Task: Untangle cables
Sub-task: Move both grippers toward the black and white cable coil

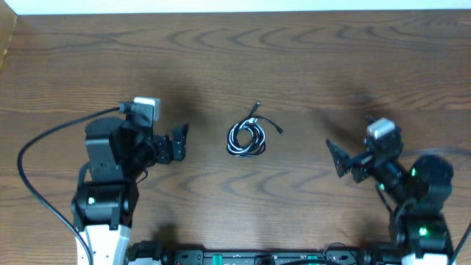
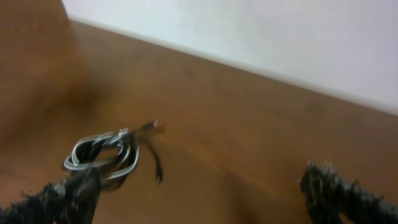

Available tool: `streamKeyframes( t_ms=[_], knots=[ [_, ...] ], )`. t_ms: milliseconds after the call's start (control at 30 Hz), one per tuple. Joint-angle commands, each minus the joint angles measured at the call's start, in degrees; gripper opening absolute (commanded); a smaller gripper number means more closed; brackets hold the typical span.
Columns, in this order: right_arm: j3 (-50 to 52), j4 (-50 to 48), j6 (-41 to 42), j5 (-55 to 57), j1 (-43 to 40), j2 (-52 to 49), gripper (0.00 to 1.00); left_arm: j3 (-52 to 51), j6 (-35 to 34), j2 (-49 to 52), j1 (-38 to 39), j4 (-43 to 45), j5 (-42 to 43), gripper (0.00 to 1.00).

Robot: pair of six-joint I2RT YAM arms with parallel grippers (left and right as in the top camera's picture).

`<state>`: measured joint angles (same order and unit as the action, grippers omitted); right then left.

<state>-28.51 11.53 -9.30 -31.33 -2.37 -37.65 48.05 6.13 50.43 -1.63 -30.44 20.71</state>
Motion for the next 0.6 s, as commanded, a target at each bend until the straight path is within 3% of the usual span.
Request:
streamKeyframes(
  t_ms=[0, 300, 467, 567],
  knots=[
    [-8.37, 5.09, -1.55, -0.76, 0.11, -6.82, 0.99, 6.95, 4.85, 3.48, 1.81, -3.87, 0.83, 0.98],
    [-31.74, 29.77, -9.01, -0.44, 0.11, -25.99, 0.99, 23.15, 4.76, 17.18, 6.86, -15.43, 0.72, 0.98],
    [-36.92, 32.06, -8.24, -0.98, 0.11, -31.82, 0.99, 28.7, 4.7, 24.68, 10.45, -18.88, 0.79, 0.98],
    [-36.87, 31.98, -3.67, -1.38, 0.13, -32.98, 0.99, 28.68, 4.31, 26.43, 11.69, -18.43, 0.74, 0.98]
  ],
)
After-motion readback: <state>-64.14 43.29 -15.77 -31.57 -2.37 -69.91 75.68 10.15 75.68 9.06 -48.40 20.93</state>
